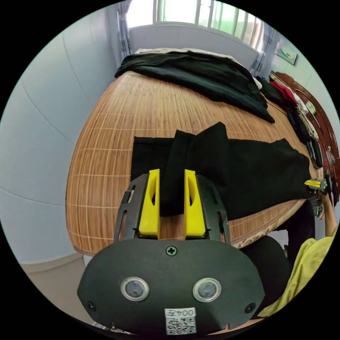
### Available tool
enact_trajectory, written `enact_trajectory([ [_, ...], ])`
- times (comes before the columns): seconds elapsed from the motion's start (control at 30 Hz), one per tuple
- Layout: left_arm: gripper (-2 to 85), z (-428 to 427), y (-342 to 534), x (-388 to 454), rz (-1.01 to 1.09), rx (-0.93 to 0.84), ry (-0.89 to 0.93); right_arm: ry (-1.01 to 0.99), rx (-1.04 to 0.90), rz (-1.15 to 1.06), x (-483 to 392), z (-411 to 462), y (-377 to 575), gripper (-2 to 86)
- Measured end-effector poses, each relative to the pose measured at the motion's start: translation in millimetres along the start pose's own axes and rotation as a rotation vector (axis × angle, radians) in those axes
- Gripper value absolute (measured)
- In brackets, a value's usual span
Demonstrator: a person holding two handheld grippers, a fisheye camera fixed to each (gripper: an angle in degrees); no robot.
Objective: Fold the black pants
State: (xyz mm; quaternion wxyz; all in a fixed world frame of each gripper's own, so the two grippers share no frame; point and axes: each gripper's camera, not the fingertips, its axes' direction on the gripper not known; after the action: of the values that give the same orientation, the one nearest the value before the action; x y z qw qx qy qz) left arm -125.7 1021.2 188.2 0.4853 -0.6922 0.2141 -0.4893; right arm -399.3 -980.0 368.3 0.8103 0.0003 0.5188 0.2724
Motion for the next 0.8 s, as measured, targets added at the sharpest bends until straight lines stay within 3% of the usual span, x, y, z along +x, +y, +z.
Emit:
enact_trajectory([
  [0.2, 13.5, 4, -7, 22, -0.007, -0.067, 0.044, 0.016, -0.004, -0.004, 3, 12, -4, 2.6],
  [0.4, 7.4, -22, -1, 55, 0.039, -0.044, -0.003, -0.014, -0.001, 0.012, 15, 29, -4, 2.3],
  [0.5, 4.1, -48, 3, 74, 0.054, 0.017, -0.05, -0.011, -0.002, 0.012, 20, 41, -2, 2.2],
  [0.67, 2.2, -106, 21, 81, -0.1, 0.177, -0.129, 0.013, -0.01, 0.0, 26, 64, 4, 2.0],
  [0.8, 2.2, -128, 30, 81, -0.173, 0.192, -0.204, 0.018, -0.013, 0.001, 34, 83, 12, 2.0],
])
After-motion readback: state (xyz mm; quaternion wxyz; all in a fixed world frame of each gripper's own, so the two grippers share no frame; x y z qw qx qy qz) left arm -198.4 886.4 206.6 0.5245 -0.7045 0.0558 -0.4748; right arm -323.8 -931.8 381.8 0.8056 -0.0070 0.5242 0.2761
